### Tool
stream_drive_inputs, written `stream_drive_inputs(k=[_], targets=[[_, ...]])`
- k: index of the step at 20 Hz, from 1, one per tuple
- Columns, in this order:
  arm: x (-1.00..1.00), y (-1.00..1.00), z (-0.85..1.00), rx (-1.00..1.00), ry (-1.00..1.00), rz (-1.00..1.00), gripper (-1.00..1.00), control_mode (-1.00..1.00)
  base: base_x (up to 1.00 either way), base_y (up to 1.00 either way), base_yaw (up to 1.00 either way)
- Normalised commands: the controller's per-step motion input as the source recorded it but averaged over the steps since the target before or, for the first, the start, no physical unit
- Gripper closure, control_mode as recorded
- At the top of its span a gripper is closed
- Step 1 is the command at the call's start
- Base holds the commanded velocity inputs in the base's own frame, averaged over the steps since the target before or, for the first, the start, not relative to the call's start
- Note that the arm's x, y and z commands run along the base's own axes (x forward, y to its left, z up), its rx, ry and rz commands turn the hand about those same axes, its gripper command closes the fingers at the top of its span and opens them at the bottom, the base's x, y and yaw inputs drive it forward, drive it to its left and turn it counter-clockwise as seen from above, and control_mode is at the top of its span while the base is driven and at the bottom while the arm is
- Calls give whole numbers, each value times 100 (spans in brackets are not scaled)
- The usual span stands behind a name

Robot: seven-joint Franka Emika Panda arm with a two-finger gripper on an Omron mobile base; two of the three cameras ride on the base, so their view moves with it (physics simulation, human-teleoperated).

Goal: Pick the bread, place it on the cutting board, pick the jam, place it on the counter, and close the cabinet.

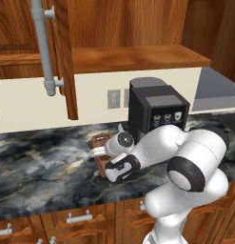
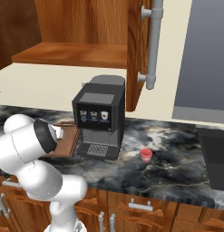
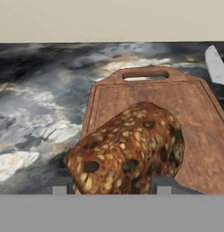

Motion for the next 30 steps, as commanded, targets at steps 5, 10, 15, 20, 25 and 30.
stream_drive_inputs(k=[5, 10, 15, 20, 25, 30], targets=[[0, 0, 0, 0, 0, 0, -100, -100, 0, 0, 0], [0, 0, 0, 0, 0, 0, -100, -100, 0, 0, 0], [-1, 0, 2, 0, 0, 0, -100, -100, 0, 0, 0], [-6, 0, 16, 0, -2, 0, -100, -100, 0, 0, 0], [-15, 0, 23, 0, -8, 0, -100, -100, 0, 0, 0], [-16, 0, 24, 0, -12, 0, -100, -100, 0, 0, 0]])
